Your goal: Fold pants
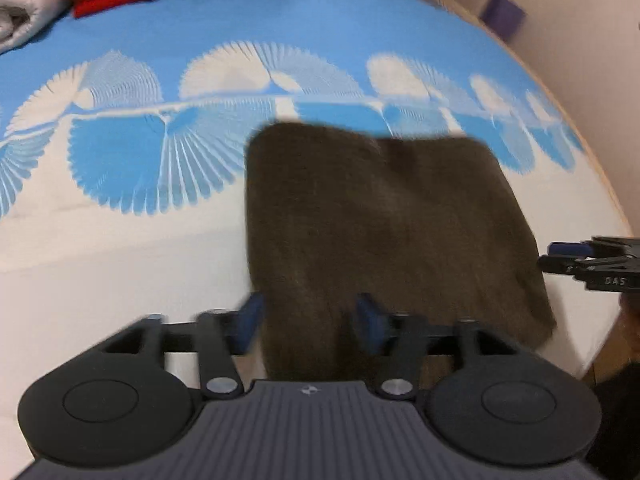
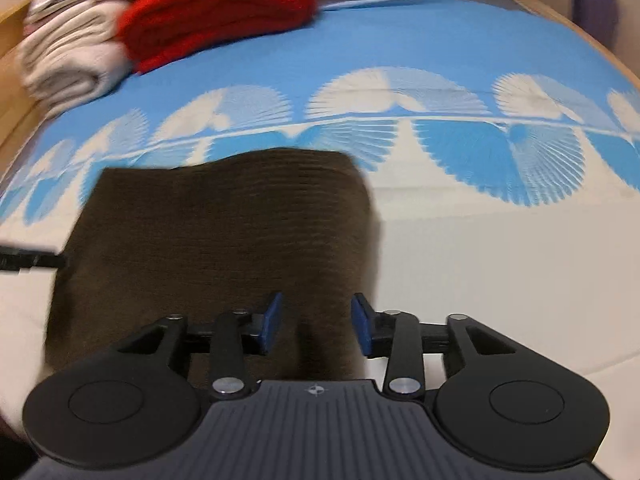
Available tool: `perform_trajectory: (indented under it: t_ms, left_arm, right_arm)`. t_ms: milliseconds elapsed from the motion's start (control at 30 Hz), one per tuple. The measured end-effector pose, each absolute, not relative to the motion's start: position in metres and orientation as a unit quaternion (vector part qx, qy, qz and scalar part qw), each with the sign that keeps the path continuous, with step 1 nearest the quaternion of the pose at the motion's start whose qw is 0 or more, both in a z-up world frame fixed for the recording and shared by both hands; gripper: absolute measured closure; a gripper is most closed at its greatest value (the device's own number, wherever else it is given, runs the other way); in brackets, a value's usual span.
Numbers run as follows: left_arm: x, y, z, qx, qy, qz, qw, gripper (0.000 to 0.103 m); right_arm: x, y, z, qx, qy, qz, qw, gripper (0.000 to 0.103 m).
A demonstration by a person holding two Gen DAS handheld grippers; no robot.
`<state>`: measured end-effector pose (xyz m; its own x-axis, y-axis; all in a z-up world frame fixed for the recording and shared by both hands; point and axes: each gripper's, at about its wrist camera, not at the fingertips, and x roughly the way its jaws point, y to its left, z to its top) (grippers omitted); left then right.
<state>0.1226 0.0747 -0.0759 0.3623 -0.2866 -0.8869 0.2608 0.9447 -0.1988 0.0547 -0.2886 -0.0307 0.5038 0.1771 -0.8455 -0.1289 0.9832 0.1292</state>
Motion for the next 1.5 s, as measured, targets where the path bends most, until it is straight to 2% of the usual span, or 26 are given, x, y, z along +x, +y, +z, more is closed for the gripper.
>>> perform_trajectory:
  t_ms: [33, 100, 167, 200, 233, 300, 333, 367, 400, 433, 467, 600, 733, 800, 967, 1033, 1100, 1167, 1200, 1300, 1500]
  left_arm:
    - [0.119, 0.074, -0.079, -0.006, 0.549, -0.155, 0.821, 0.027]
    - [0.112, 0.078, -0.094, -0.028, 0.584, -0.133, 0.800, 0.027]
    - [0.108, 0.084, -0.113, -0.069, 0.613, -0.126, 0.777, 0.031]
    - [0.106, 0.085, -0.125, -0.085, 0.627, -0.126, 0.764, 0.036]
    - [0.105, 0.084, -0.133, -0.089, 0.638, -0.127, 0.755, 0.048]
    - [0.105, 0.077, -0.134, -0.070, 0.630, -0.134, 0.762, 0.058]
    - [0.105, 0.075, -0.132, -0.062, 0.626, -0.139, 0.765, 0.066]
    - [0.104, 0.075, -0.129, -0.061, 0.623, -0.141, 0.767, 0.075]
    - [0.102, 0.078, -0.126, -0.067, 0.620, -0.143, 0.769, 0.079]
    - [0.099, 0.082, -0.121, -0.078, 0.616, -0.148, 0.770, 0.084]
    - [0.096, 0.088, -0.113, -0.099, 0.608, -0.158, 0.772, 0.085]
    - [0.085, 0.092, -0.103, -0.106, 0.594, -0.180, 0.777, 0.083]
    - [0.093, 0.082, -0.123, -0.045, 0.628, -0.145, 0.763, 0.067]
    - [0.094, 0.083, -0.099, -0.037, 0.589, -0.135, 0.796, 0.067]
    - [0.089, 0.069, -0.053, -0.002, 0.468, -0.142, 0.872, 0.068]
    - [0.092, 0.055, -0.048, 0.017, 0.442, -0.155, 0.883, 0.072]
    - [0.099, 0.042, -0.061, 0.042, 0.451, -0.169, 0.876, 0.079]
    - [0.110, 0.031, -0.101, 0.094, 0.533, -0.138, 0.829, 0.080]
    - [0.111, 0.028, -0.115, 0.117, 0.551, -0.126, 0.817, 0.080]
    - [0.118, 0.032, -0.100, 0.094, 0.550, -0.122, 0.821, 0.080]
    - [0.137, 0.033, -0.064, 0.019, 0.463, -0.105, 0.880, 0.080]
  right_arm:
    - [0.052, -0.287, -0.037, 0.026, 0.511, 0.100, 0.853, 0.041]
    - [0.050, -0.287, -0.052, 0.036, 0.550, 0.101, 0.828, 0.033]
    - [0.048, -0.289, -0.066, 0.032, 0.577, 0.079, 0.812, 0.033]
    - [0.047, -0.291, -0.071, 0.035, 0.581, 0.074, 0.810, 0.032]
    - [0.046, -0.292, -0.075, 0.040, 0.583, 0.072, 0.808, 0.032]
    - [0.046, -0.294, -0.078, 0.061, 0.585, 0.072, 0.805, 0.034]
    - [0.047, -0.296, -0.078, 0.074, 0.584, 0.077, 0.804, 0.049]
    - [0.048, -0.299, -0.077, 0.087, 0.581, 0.079, 0.806, 0.057]
    - [0.050, -0.300, -0.075, 0.089, 0.576, 0.077, 0.809, 0.077]
    - [0.052, -0.302, -0.071, 0.089, 0.570, 0.078, 0.813, 0.085]
    - [0.052, -0.303, -0.063, 0.089, 0.557, 0.079, 0.822, 0.087]
    - [0.049, -0.314, -0.020, 0.105, 0.485, 0.087, 0.864, 0.088]
    - [0.045, -0.298, -0.051, 0.002, 0.563, 0.094, 0.821, 0.085]
    - [0.045, -0.292, -0.056, -0.056, 0.555, 0.078, 0.826, 0.084]
    - [0.046, -0.299, -0.020, -0.036, 0.462, 0.072, 0.883, 0.083]
    - [0.050, -0.298, -0.013, -0.028, 0.432, 0.071, 0.898, 0.077]
    - [0.058, -0.295, -0.007, -0.025, 0.405, 0.070, 0.911, 0.073]
    - [0.070, -0.288, -0.003, -0.022, 0.385, 0.064, 0.920, 0.070]
    - [0.078, -0.287, -0.002, -0.020, 0.382, 0.060, 0.922, 0.068]
    - [0.101, -0.285, -0.006, -0.010, 0.386, 0.043, 0.921, 0.067]
    - [0.146, -0.275, -0.026, -0.002, 0.394, 0.032, 0.918, 0.066]
